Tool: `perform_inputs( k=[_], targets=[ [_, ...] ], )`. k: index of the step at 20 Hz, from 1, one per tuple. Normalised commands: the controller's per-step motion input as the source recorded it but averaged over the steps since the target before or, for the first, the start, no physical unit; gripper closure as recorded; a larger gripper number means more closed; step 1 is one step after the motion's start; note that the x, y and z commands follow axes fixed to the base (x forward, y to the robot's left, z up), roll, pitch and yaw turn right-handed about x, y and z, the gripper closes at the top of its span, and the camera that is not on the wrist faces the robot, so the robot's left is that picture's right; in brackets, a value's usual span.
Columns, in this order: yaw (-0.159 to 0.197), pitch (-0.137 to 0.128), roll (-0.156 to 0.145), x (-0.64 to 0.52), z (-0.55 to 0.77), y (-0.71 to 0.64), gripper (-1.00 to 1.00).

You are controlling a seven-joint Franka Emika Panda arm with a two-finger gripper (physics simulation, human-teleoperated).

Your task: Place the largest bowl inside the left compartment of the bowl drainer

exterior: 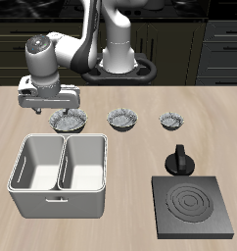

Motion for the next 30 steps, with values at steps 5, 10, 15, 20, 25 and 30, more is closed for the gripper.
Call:
perform_inputs(
  k=[5,10,15,20,25,30],
  targets=[
    [-0.016,0.037,0.035,0.08,-0.25,0.04,-1.0],
    [-0.011,0.034,0.005,0.02,-0.17,0.08,1.0],
    [0.005,-0.035,0.023,-0.03,0.12,0.08,1.0],
    [-0.008,-0.024,0.021,0.01,0.21,0.07,1.0],
    [0.023,-0.082,0.015,-0.02,0.49,0.13,1.0],
    [0.002,-0.064,0.002,-0.01,0.52,0.11,1.0]
  ],
)
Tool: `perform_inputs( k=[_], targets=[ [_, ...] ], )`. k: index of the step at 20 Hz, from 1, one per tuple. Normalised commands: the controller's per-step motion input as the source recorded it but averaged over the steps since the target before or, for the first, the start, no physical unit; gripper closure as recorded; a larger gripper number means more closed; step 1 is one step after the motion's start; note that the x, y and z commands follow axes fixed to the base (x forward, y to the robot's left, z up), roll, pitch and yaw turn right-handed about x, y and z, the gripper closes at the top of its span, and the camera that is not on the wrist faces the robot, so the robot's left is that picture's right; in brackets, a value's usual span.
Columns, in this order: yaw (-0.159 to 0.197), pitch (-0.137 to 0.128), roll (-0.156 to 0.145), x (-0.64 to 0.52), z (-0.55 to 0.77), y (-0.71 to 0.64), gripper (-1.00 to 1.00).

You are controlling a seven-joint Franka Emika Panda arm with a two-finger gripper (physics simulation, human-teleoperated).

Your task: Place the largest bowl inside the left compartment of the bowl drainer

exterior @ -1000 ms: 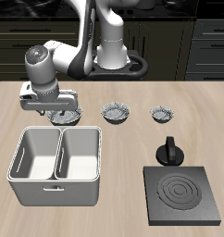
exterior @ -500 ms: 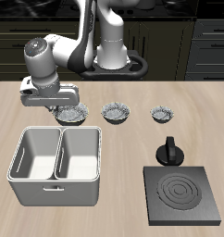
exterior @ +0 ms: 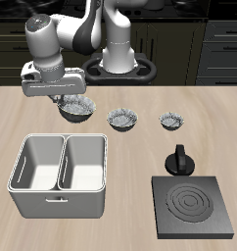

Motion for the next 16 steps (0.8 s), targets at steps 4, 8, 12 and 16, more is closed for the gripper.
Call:
perform_inputs(
  k=[4,8,12,16],
  targets=[
    [0.005,-0.09,-0.002,-0.12,0.65,0.22,1.0],
    [0.022,-0.059,-0.017,-0.07,0.39,0.11,1.0],
    [0.012,-0.072,-0.046,-0.14,0.99,0.24,1.0],
    [0.005,-0.049,-0.005,-0.04,0.52,0.16,1.0]
  ],
)
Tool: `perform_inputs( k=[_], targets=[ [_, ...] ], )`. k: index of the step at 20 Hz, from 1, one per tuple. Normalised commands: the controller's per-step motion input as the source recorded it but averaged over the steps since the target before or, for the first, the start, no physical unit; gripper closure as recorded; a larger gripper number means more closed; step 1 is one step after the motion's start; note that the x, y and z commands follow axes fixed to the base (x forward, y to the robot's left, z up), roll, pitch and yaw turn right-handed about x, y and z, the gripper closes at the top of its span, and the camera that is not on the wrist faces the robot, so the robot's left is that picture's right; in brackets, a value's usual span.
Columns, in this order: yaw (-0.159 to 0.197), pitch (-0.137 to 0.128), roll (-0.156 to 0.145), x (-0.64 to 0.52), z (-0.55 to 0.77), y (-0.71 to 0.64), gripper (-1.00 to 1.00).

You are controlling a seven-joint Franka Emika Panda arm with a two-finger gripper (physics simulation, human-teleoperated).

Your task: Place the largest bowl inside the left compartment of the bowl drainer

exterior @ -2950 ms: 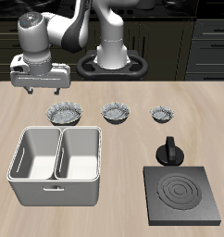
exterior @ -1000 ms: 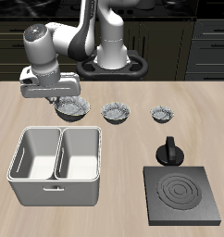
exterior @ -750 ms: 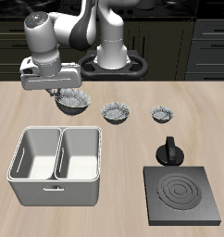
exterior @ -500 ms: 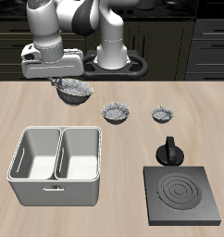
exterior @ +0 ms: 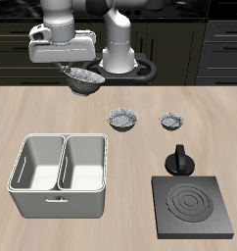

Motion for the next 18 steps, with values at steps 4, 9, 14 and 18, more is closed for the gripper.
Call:
perform_inputs(
  k=[4,9,14,18],
  targets=[
    [0.032,-0.085,0.005,-0.03,0.53,0.22,1.0],
    [0.01,-0.019,0.014,0.05,0.27,0.15,1.0],
    [-0.01,0.001,-0.03,0.16,0.13,-0.04,1.0],
    [-0.027,0.011,-0.043,0.2,0.14,-0.12,1.0]
  ],
)
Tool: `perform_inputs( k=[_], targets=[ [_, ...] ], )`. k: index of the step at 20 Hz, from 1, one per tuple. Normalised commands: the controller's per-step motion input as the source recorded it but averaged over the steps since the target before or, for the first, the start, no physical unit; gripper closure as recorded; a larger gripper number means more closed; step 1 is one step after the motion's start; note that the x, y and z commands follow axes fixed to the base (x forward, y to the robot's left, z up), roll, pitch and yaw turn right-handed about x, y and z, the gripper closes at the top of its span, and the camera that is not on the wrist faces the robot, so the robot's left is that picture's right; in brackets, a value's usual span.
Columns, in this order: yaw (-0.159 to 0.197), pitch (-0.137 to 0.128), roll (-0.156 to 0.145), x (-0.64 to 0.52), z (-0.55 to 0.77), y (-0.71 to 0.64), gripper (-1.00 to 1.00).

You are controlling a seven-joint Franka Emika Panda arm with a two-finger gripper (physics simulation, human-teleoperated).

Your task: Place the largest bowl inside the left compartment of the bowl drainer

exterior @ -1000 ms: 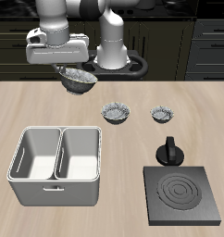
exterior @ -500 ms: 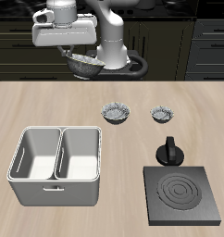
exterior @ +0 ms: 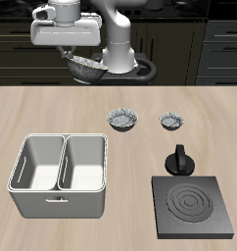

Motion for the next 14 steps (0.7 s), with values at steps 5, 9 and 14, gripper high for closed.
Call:
perform_inputs(
  k=[5,9,14],
  targets=[
    [-0.023,-0.001,-0.052,0.27,0.18,-0.04,1.0],
    [-0.013,0.01,-0.02,0.38,0.19,0.09,1.0],
    [-0.016,0.019,-0.017,0.36,0.12,0.08,1.0]
  ],
)
